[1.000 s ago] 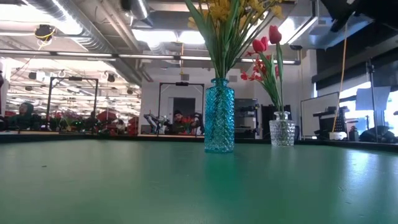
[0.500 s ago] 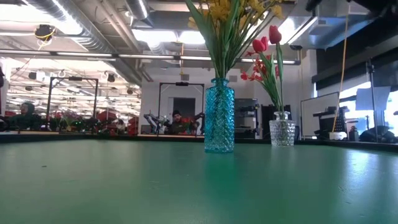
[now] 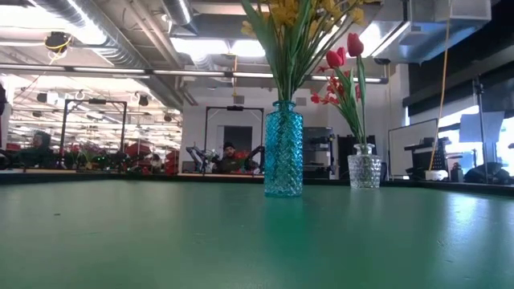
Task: Sort flowers into vase by color
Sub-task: Put the red flowers into the transparent crystal vase
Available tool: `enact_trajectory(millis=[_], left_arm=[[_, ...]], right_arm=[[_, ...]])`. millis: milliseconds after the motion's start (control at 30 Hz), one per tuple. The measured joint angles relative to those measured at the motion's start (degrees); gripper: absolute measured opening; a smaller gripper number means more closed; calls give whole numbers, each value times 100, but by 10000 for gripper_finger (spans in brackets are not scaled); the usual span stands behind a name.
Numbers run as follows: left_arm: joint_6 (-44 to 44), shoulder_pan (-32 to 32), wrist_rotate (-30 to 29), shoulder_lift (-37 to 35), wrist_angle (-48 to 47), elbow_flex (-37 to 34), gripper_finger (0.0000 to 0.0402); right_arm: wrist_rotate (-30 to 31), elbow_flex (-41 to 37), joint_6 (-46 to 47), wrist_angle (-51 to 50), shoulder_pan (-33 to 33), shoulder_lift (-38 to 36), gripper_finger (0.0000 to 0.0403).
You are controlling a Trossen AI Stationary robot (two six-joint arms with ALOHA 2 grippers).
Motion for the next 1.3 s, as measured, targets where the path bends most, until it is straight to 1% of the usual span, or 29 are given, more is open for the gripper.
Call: enact_trajectory(millis=[100,167,367,533,767,833,900,1000,1100,1300], left_arm=[[95,-62,3,90,-16,72,3],[131,-87,1,158,-41,72,3],[137,-114,0,346,-33,72,3],[137,-114,-2,503,-47,70,3],[128,-114,64,577,-236,67,4],[128,-114,64,577,-297,67,4],[126,-123,64,577,-303,67,4],[119,-142,62,577,-299,67,4],[119,-166,62,577,-310,67,4],[112,-197,31,577,-313,67,8]], right_arm=[[605,392,-584,-717,183,225,293],[815,547,-792,-857,291,362,293],[871,813,-859,-655,574,767,293],[906,1021,-851,-411,639,1062,293],[1261,1192,-855,-398,624,1147,293],[1265,1192,-855,-385,624,1147,286],[1261,1192,-855,-380,624,1147,271],[1255,1192,-862,-375,624,1145,229],[1250,1192,-866,-377,624,1145,172],[1175,1192,-850,-389,628,1078,42]])
